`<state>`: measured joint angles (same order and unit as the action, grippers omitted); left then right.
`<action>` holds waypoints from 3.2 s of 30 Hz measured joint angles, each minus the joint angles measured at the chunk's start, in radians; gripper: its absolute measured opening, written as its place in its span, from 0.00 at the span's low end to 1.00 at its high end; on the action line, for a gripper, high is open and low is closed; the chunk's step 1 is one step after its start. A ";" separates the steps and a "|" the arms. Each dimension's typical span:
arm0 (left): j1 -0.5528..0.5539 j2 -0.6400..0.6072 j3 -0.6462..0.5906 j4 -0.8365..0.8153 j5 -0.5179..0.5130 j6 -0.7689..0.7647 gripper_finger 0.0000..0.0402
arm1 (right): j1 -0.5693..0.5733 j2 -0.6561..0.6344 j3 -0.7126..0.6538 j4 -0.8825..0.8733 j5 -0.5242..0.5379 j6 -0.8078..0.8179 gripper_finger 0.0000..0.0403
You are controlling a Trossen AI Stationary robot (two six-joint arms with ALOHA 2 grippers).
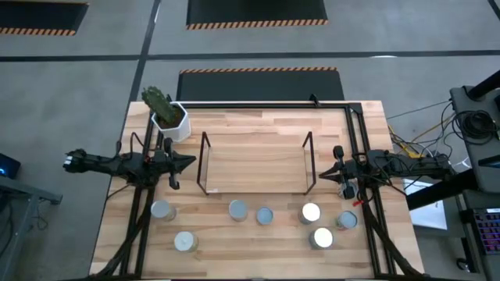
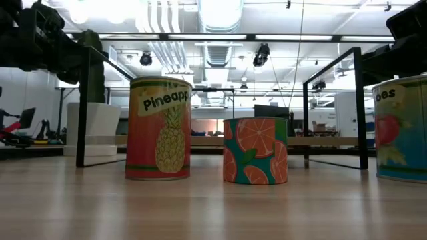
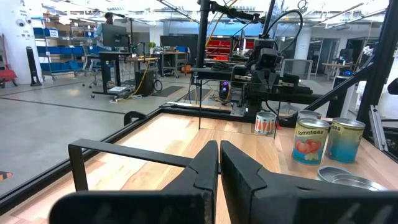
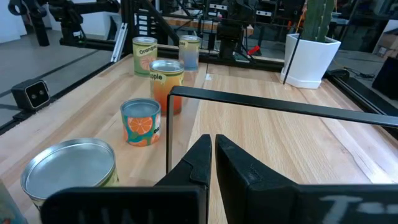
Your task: Pick and place cans onto a shelf
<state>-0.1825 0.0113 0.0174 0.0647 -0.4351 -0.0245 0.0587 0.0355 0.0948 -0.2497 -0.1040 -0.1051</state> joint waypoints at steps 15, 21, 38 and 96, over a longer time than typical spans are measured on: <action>0.000 0.000 0.000 0.000 0.000 0.000 0.00 | 0.000 0.000 0.000 0.000 0.000 0.000 0.03; 0.000 0.000 0.000 0.000 0.000 0.000 0.00 | 0.000 0.000 0.000 0.000 0.000 -0.002 0.03; 0.000 0.000 0.000 0.000 0.000 0.000 0.00 | 0.000 0.000 -0.002 0.017 0.001 -0.001 0.03; 0.000 0.000 0.000 0.562 -0.002 -0.161 0.00 | 0.000 0.541 0.347 0.609 0.107 0.006 0.03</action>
<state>-0.1822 0.0116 0.0174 0.6264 -0.4371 -0.1853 0.0587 0.5769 0.4419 0.3588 0.0026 -0.0994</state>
